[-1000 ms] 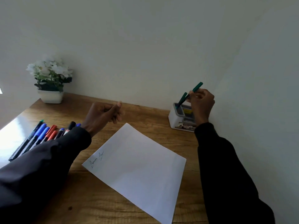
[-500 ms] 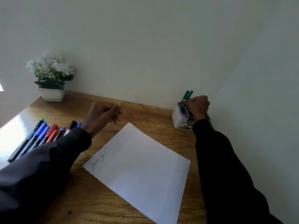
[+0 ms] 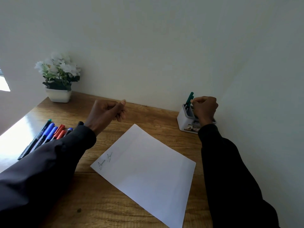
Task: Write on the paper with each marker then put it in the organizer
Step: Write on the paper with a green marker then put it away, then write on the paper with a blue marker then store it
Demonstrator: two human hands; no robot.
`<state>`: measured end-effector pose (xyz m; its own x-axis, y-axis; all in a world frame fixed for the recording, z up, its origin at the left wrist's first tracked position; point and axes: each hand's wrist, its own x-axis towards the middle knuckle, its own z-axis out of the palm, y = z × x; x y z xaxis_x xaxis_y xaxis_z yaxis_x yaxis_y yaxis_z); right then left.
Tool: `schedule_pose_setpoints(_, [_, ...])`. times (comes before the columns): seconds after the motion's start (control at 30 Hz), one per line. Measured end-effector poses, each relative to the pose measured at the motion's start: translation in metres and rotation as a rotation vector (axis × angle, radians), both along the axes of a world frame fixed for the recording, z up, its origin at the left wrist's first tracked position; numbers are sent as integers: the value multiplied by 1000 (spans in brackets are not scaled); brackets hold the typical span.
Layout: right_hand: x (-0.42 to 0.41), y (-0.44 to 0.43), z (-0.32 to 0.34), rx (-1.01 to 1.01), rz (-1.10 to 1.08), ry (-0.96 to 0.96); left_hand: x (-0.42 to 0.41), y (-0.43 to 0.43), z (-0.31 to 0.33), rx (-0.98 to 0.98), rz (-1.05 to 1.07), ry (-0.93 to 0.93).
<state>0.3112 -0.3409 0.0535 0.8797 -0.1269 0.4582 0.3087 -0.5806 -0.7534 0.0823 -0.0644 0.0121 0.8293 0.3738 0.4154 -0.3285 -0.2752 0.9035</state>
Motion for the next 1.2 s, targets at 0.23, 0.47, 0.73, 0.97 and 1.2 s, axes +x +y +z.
schedule_pose_setpoints(0.23, [-53, 29, 3, 60, 199, -74, -23, 19, 5, -58, 95, 21])
schedule_pose_setpoints(0.47, [-133, 101, -25, 4, 571, 27, -78, 50, 1, -71, 166, 88])
schedule_pose_setpoints(0.73, [-185, 140, -46, -140, 784, 68, -107, 76, -7, -132, 206, 156])
schedule_pose_setpoints(0.97, [-204, 167, -52, -435, 960, -18, -105, 84, -15, -235, 289, 133])
schedule_pose_setpoints(1.2, [-219, 204, -56, -572, 1229, -112, -104, 87, -19, -266, 269, 115])
